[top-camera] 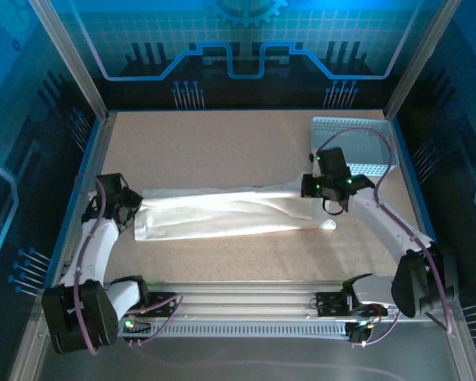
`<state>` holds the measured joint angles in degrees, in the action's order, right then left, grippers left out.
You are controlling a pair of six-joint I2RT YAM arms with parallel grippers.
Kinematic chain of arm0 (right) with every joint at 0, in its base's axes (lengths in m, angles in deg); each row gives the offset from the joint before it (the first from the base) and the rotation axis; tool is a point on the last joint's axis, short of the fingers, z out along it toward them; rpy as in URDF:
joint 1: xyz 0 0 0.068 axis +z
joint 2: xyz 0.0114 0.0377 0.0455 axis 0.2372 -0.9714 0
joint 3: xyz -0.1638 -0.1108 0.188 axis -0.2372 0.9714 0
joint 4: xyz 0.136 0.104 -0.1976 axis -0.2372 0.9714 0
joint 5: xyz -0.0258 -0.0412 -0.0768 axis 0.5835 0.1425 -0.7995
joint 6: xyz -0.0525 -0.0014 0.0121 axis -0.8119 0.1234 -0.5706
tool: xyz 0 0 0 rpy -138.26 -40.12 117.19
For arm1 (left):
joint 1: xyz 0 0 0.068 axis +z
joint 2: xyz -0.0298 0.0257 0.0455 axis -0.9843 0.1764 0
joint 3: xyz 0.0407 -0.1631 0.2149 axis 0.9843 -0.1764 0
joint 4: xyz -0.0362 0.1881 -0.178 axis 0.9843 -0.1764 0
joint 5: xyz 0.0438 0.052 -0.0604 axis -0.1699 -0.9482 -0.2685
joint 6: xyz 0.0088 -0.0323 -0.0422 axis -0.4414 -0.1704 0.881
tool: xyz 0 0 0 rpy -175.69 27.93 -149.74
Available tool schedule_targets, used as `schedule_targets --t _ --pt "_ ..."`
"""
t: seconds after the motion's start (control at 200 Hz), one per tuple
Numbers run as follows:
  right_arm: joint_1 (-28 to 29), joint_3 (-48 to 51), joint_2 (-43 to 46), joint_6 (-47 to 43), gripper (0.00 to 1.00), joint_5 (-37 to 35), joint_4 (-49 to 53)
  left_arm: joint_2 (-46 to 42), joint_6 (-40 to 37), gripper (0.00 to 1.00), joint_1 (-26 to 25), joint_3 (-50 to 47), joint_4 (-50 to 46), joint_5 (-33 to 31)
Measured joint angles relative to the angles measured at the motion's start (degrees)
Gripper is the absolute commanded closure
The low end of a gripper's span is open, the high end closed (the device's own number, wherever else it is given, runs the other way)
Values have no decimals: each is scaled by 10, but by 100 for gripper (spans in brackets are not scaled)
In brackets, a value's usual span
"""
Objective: Fold the inside-out t-shirt
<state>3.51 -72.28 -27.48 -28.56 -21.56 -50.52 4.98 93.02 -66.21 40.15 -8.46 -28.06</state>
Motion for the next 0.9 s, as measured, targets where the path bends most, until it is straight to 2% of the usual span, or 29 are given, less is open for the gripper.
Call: schedule_targets --t 0.17,0.27,0.32,0.375,0.425,0.495,0.57,0.775,0.895 --pt "8 76 42 35 97 10 -14 -46 38 100 0 -47 -14 -15" --pt "8 97 58 47 87 8 -15 -60 60 100 0 -69 -17 -16" --pt "9 105 66 55 80 9 -20 -61 70 97 0 -77 -19 -16" --pt "9 118 75 59 70 10 -26 -61 77 82 0 -83 -25 -16" --pt "9 127 80 70 57 10 -27 -61 83 68 0 -85 -29 -16" --pt "8 132 81 74 54 8 -22 -64 93 55 2 -85 -39 -16" --pt "6 132 85 75 52 6 -17 -81 102 30 2 -86 -52 -19" --pt "0 81 106 59 47 -5 16 -132 93 30 3 -33 -115 -48" --pt "19 29 98 42 47 -11 15 -122 66 33 -1 22 -100 -35"
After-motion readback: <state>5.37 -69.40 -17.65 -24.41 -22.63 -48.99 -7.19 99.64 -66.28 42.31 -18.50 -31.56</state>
